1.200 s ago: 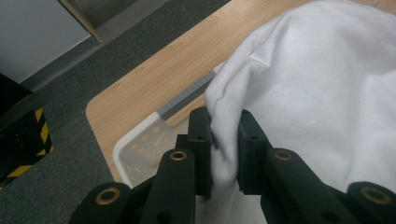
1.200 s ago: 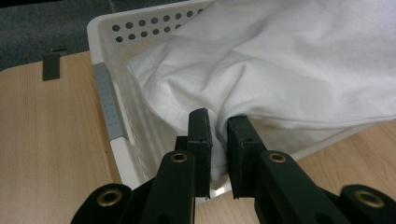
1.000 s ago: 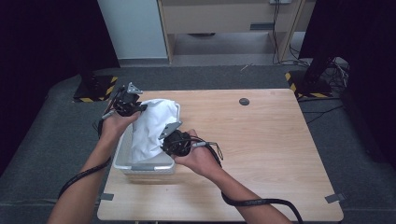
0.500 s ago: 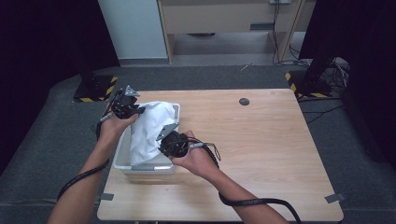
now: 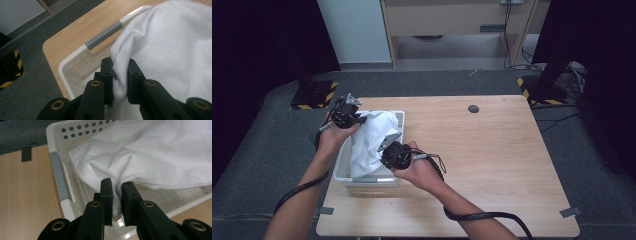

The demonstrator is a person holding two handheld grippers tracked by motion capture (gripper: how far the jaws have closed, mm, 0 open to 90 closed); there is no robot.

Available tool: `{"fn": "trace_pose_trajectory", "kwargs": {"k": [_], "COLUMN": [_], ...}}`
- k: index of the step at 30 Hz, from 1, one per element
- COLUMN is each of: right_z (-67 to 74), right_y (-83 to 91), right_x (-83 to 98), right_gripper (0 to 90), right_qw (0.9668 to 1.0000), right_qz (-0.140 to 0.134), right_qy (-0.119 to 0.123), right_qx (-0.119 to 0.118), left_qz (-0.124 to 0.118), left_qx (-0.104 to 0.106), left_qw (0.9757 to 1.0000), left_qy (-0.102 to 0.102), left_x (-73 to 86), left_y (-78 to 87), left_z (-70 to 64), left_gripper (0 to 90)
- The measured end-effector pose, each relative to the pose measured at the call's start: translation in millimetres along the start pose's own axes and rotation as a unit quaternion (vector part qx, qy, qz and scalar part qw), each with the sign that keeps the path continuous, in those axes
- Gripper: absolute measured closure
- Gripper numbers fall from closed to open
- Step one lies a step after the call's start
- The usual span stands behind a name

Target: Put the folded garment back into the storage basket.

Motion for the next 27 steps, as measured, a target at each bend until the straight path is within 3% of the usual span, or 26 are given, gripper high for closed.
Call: {"fn": "trace_pose_trajectory", "kwargs": {"k": [2, 4, 6, 8, 11, 17, 21, 27], "right_z": [-0.1, -1.1, -3.1, -5.3, -8.5, -8.3, -8.6, -14.3], "right_y": [-3.0, -7.1, -12.3, -16.3, -16.9, -13.6, -14.0, -11.2], "right_x": [1.1, 3.1, 6.3, 10.1, 14.6, 13.7, 13.5, 14.9], "right_gripper": [80.1, 75.2, 60.5, 40.3, 28.5, 16.2, 9.5, 7.7], "right_qw": [1.0, 1.0, 0.9999, 0.9999, 1.0, 0.9998, 0.9998, 0.9995], "right_qz": [0.003, 0.004, 0.008, 0.011, 0.005, -0.015, -0.014, -0.017], "right_qy": [0.003, -0.001, 0.001, -0.004, -0.005, -0.01, -0.007, -0.018], "right_qx": [-0.001, -0.005, -0.008, 0.001, 0.005, 0.009, 0.01, 0.02], "left_qz": [0.002, 0.003, 0.001, -0.006, -0.012, -0.023, -0.025, -0.023], "left_qx": [-0.001, -0.012, -0.011, -0.014, -0.016, -0.016, -0.014, -0.016], "left_qw": [1.0, 0.9998, 0.9992, 0.9987, 0.9985, 0.9982, 0.998, 0.9976], "left_qy": [0.003, 0.018, 0.04, 0.049, 0.051, 0.053, 0.057, 0.063], "left_x": [2.0, 4.5, 6.7, 8.3, 9.2, 7.8, 7.3, 9.5], "left_y": [-2.3, -5.5, -7.2, -6.5, -3.9, 1.3, 1.2, -3.0], "left_z": [0.6, 1.9, 3.6, 4.2, 3.8, -1.6, -9.2, -21.1], "left_gripper": [78.5, 69.1, 52.0, 39.5, 31.5, 24.0, 13.4, 5.4]}}
Point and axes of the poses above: each handheld gripper's, and its own axes: y roughly backward along the jaws, x roughly out of its underside, z roughly to its left, the point moved 1 cm from there along -y, roughly forward along the jaws, and after that the axes turned 6 degrees about z, right-handed, at the moved point
